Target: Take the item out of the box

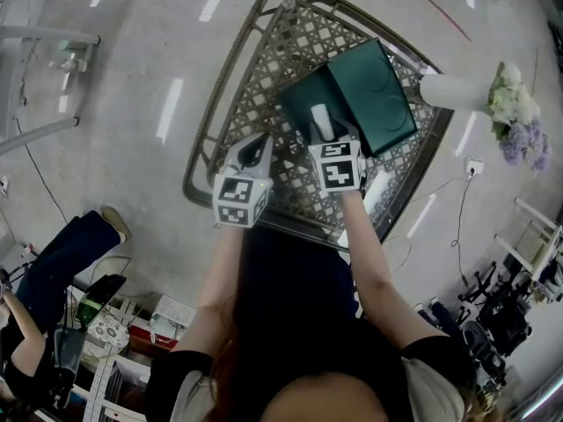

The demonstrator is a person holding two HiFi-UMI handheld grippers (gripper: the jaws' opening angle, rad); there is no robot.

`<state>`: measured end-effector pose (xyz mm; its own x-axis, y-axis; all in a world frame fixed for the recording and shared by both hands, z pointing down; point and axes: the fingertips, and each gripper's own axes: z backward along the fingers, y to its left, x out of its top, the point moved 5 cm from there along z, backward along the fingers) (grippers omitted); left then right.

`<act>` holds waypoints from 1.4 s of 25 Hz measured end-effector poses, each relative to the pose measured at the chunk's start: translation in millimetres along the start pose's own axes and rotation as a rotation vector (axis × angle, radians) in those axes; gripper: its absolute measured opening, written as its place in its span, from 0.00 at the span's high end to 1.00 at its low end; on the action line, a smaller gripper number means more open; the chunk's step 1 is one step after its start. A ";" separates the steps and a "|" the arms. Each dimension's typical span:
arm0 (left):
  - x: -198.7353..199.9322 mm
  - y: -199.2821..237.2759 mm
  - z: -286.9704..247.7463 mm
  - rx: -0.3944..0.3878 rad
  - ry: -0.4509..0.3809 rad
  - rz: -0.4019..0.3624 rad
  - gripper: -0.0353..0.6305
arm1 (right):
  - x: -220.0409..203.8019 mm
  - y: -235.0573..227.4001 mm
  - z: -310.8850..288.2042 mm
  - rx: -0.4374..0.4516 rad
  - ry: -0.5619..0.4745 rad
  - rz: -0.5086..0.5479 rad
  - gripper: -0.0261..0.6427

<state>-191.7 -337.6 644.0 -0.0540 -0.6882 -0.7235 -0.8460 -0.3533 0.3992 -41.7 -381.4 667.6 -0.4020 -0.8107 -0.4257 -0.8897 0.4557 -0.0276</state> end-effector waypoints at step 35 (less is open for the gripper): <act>32.4 -23.6 31.7 0.005 -0.089 -0.042 0.93 | 19.8 9.0 59.5 0.007 -0.130 0.000 0.74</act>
<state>-190.3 -331.5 593.3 -0.0649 -0.6141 -0.7866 -0.8513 -0.3772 0.3647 -44.8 -371.5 605.1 -0.3704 -0.7565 -0.5390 -0.8881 0.4585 -0.0332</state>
